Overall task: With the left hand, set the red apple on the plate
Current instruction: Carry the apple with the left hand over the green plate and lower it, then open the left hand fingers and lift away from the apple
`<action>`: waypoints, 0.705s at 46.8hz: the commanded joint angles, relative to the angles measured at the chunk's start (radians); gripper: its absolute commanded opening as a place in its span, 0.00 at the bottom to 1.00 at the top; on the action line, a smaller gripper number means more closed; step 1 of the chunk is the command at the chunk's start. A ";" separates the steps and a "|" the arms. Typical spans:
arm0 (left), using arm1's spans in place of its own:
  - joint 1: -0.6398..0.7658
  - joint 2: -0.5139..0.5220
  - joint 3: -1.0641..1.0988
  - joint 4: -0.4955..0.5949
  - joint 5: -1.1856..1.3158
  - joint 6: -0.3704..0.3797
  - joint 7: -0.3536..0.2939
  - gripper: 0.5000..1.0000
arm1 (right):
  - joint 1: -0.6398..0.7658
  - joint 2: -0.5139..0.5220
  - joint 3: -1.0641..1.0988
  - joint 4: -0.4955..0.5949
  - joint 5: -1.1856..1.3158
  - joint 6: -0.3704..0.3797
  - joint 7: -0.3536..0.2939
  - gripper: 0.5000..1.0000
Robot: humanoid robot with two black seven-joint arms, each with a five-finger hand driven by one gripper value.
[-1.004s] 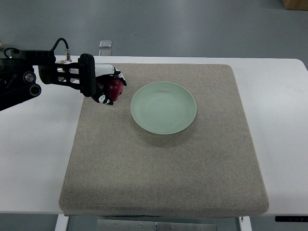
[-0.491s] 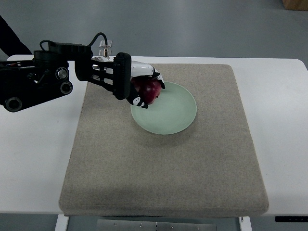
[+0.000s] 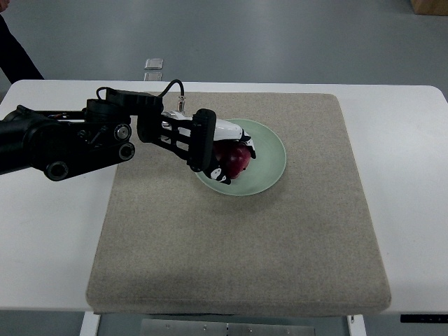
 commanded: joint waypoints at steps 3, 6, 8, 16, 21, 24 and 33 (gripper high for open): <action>0.001 -0.005 0.000 0.009 0.005 0.003 0.000 0.00 | 0.000 0.000 0.000 0.000 0.000 0.000 0.000 0.86; 0.003 -0.010 0.000 0.010 0.005 0.004 0.000 0.00 | 0.000 0.000 0.000 0.000 0.000 0.000 0.001 0.86; 0.006 -0.022 0.000 0.019 0.005 0.004 0.000 0.00 | 0.000 0.000 0.000 0.000 0.000 0.000 0.000 0.86; 0.018 -0.036 -0.002 0.042 0.003 0.006 0.002 0.24 | 0.000 0.000 0.000 0.000 0.000 0.000 0.000 0.86; 0.026 -0.037 -0.006 0.053 0.002 0.009 0.002 0.44 | 0.000 0.000 0.000 0.000 0.000 0.000 0.000 0.86; 0.029 -0.037 -0.011 0.061 -0.007 0.019 0.002 0.55 | 0.000 0.000 0.000 0.000 0.002 0.000 0.001 0.86; 0.032 -0.039 -0.012 0.053 -0.021 0.101 0.000 0.92 | 0.001 0.000 0.000 0.000 0.000 0.000 0.000 0.86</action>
